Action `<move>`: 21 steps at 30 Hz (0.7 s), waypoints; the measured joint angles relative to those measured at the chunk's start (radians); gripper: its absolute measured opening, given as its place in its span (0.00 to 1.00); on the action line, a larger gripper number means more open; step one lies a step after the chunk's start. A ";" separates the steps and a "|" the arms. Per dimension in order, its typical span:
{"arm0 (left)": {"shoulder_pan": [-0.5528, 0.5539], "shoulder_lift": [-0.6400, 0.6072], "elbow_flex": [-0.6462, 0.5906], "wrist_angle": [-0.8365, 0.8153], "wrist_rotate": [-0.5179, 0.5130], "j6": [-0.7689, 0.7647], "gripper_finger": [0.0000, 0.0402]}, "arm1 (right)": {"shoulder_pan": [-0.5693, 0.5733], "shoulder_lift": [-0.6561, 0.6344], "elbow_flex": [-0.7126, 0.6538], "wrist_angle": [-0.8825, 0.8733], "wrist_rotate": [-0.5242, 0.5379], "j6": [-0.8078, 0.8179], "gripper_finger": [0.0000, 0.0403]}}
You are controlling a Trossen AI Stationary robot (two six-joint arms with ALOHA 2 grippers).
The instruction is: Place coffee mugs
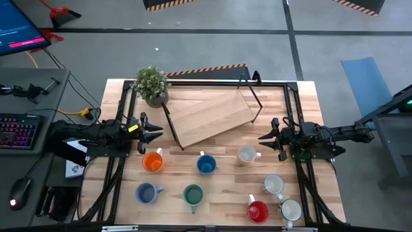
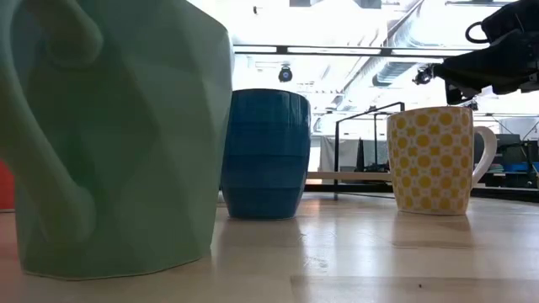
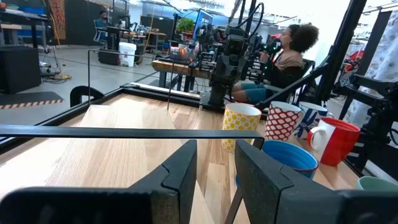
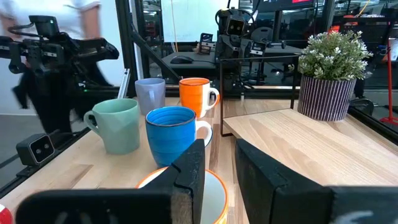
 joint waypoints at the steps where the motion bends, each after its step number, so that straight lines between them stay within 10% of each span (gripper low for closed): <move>1: 0.000 0.000 0.000 0.000 0.000 0.000 0.25 | 0.000 0.000 0.000 0.000 0.000 0.000 0.18; 14: 0.000 0.000 0.000 0.008 -0.005 -0.016 0.25 | 0.000 0.000 0.000 0.000 0.000 0.000 0.18; 21: 0.000 0.000 0.000 0.052 -0.014 -0.300 0.25 | 0.000 0.000 0.000 0.000 0.000 0.000 0.18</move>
